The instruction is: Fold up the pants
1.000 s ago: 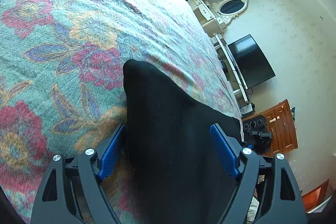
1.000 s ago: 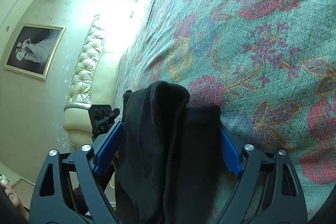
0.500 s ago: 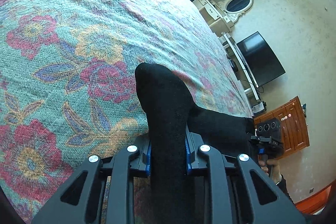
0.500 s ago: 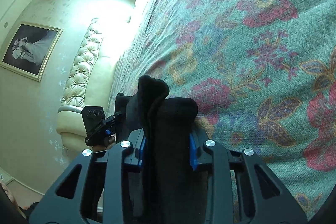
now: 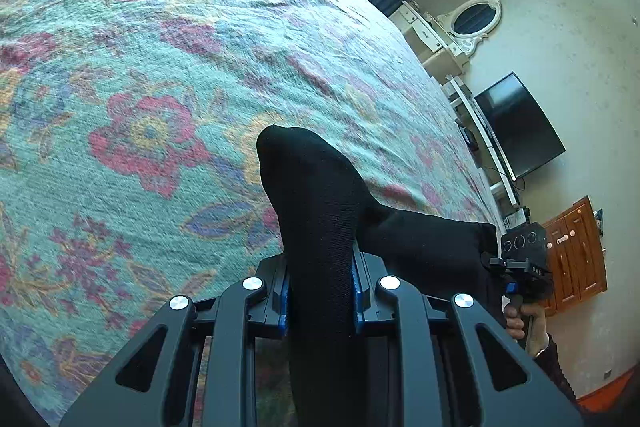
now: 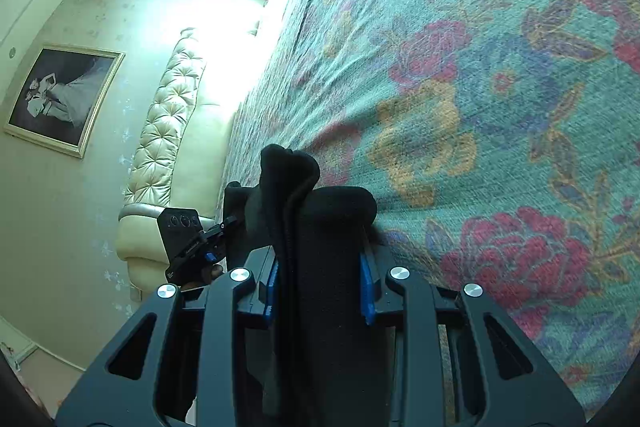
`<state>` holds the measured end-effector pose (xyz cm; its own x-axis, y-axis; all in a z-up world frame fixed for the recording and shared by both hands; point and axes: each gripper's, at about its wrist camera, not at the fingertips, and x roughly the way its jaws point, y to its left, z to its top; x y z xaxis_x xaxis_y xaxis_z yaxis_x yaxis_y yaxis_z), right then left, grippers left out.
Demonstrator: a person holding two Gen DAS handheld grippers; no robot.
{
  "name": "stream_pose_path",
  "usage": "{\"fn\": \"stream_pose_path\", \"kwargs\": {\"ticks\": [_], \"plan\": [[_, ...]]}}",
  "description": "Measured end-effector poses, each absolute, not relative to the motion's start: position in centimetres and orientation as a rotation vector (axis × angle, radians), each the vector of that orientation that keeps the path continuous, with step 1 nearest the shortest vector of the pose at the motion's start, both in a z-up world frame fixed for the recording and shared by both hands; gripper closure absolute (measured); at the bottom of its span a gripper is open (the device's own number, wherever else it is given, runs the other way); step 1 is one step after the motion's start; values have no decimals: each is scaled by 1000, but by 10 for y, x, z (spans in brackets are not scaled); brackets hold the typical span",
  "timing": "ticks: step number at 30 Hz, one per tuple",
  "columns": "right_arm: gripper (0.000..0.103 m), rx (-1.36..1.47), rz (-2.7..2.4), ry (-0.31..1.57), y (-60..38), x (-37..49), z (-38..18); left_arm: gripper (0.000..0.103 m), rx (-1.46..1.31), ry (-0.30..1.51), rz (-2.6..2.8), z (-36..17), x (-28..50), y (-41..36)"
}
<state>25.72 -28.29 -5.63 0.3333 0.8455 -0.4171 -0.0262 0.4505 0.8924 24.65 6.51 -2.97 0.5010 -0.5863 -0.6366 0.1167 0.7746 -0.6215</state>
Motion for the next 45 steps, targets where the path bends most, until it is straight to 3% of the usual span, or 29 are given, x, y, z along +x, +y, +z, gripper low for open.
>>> {"fn": "stream_pose_path", "kwargs": {"ticks": [10,29,35,37,40,45], "plan": [[73,969,699,1110,-258,290,-67,80,-567,974,-400,-39,272,103],[72,1042,706,1101,-270,288,-84,76,-581,968,-409,-47,275,106],[66,1057,700,1101,-275,285,-86,61,-518,952,-385,-40,269,103],[62,1063,697,1098,-278,282,-85,46,-481,943,-355,-36,264,101],[55,1074,696,1088,-282,274,-82,38,-450,938,-343,-29,255,100],[40,1079,706,1065,-293,248,-76,33,-406,950,-320,-25,229,98]]}}
